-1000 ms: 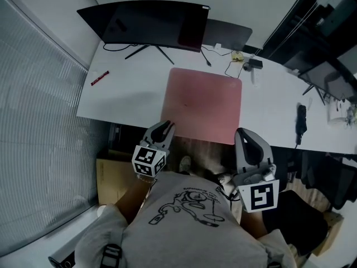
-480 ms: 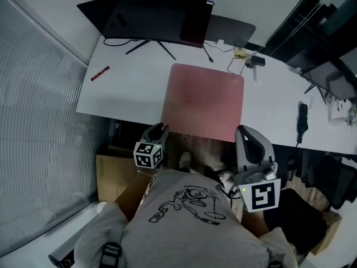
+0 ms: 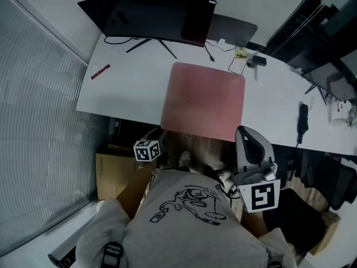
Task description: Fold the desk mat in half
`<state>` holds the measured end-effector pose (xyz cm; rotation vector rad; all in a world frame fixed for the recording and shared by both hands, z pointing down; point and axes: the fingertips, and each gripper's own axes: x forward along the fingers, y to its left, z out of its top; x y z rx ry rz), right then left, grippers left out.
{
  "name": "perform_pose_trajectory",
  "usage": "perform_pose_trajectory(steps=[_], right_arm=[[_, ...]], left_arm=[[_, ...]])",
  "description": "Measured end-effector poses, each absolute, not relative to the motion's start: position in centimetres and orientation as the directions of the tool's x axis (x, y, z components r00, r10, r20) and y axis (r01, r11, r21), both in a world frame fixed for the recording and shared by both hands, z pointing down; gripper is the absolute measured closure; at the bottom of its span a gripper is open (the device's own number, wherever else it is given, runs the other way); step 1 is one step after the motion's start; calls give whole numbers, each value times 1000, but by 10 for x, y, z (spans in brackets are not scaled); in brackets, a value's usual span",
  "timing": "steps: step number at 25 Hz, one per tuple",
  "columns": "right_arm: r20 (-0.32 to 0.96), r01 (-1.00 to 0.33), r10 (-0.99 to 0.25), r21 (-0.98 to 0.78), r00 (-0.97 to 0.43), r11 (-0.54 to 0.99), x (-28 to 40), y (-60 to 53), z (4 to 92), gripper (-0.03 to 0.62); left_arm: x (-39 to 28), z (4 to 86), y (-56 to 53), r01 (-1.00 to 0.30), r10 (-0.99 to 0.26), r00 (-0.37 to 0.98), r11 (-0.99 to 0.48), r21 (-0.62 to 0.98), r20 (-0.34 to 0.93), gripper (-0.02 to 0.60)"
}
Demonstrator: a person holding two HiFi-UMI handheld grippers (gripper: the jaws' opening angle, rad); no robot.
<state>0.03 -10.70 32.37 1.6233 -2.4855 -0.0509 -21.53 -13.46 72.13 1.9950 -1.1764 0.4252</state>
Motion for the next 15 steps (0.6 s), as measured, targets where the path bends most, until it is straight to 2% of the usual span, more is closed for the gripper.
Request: perform_pose_trajectory(steps=[11,15], right_arm=[[129,-906,-911,119,-391,405,1,-106,326,588],[124,-908,-913,117,-388,402,1,-104,325,588]], left_arm=[[-225,781,-130,-823,-531,534,-146,550,658,425],[-220,793,-133,-763,-521,582,-84,641,624,403]])
